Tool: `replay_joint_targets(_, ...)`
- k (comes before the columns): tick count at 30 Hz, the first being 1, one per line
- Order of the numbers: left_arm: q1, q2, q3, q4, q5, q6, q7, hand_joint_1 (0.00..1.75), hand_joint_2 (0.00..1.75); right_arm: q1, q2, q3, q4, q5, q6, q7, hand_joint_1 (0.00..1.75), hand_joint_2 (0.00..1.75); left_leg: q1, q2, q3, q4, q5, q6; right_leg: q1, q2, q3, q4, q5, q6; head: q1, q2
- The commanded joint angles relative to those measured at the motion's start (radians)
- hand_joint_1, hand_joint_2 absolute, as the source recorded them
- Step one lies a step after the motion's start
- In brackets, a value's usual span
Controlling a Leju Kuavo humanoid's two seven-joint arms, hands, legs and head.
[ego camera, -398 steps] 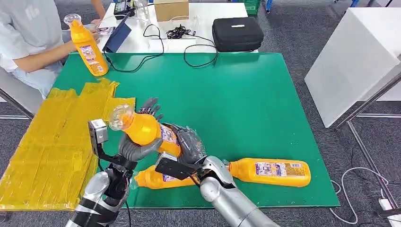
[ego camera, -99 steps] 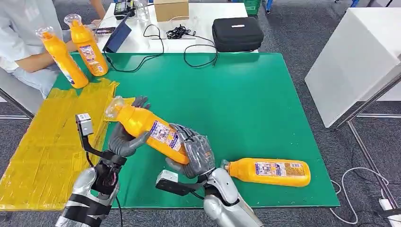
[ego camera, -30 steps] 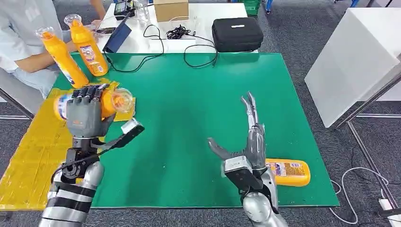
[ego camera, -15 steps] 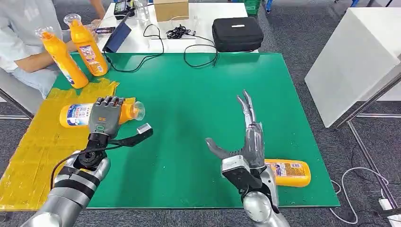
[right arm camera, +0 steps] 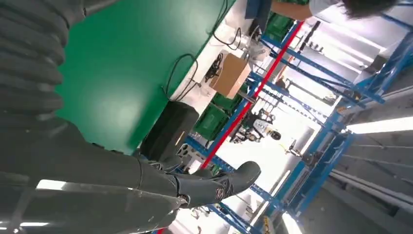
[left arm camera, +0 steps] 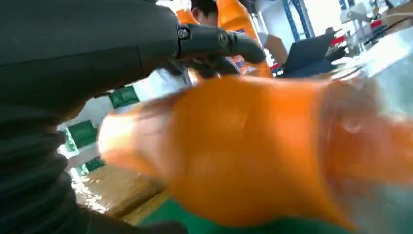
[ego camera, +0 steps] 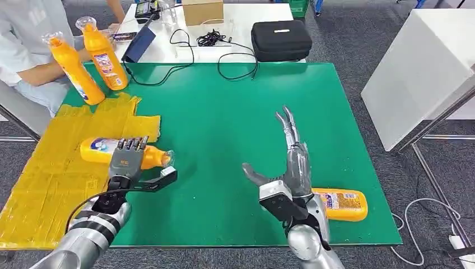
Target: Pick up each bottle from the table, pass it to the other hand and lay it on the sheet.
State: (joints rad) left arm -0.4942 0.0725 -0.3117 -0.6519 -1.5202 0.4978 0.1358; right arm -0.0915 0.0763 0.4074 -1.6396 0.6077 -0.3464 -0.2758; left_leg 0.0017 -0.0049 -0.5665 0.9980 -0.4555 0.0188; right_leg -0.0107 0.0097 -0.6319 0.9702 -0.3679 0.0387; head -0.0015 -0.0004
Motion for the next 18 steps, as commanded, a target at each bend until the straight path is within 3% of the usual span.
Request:
replay_joint_targets(1, -0.045, -0.039, 0.099, 0.166, 0.054, 0.045, -0.031, 0.00, 1.75, -0.048, -0.016, 0.016, 0.083, 0.006, 0.008, 0.013, 0.00, 1.75, 0.000, 0.002, 0.004, -0.001, -0.001, 0.000, 0.000, 0.001, 0.004, -0.001, 0.000, -0.001, 0.000, 0.000)
replay_joint_targets(4, -0.045, -0.039, 0.099, 0.166, 0.054, 0.045, -0.031, 0.00, 1.75, -0.048, -0.016, 0.016, 0.083, 0.006, 0.008, 0.013, 0.00, 1.75, 0.000, 0.002, 0.004, -0.001, -0.001, -0.001, 0.000, 0.001, 0.004, -0.001, 0.000, -0.001, 0.000, 0.000)
replay_joint_targets(7, -0.024, -0.064, 0.180, 0.112, 0.174, 0.108, -0.128, 0.00, 1.75, -0.038, -0.022, 0.017, 0.080, 0.013, 0.002, 0.017, 0.00, 1.75, 0.001, 0.001, 0.006, -0.001, -0.001, -0.001, 0.001, 0.000, 0.006, -0.001, -0.001, -0.001, 0.000, 0.000)
replay_joint_targets(13, -0.027, -0.065, 0.179, 0.111, 0.174, 0.105, -0.128, 0.00, 1.75, -0.037, -0.022, 0.016, 0.080, 0.012, 0.002, 0.017, 0.00, 1.75, 0.001, 0.000, 0.005, -0.001, -0.002, -0.001, 0.001, -0.001, 0.006, -0.001, -0.001, -0.001, 0.000, 0.000)
replay_joint_targets(18, 0.062, -0.115, 0.273, -0.206, 0.531, 0.117, -0.371, 0.00, 1.75, -0.010, -0.046, 0.014, 0.066, 0.064, -0.014, 0.033, 0.00, 1.75, 0.001, 0.000, 0.005, 0.000, -0.002, 0.000, 0.001, -0.001, 0.006, -0.001, -0.002, -0.001, 0.000, 0.000)
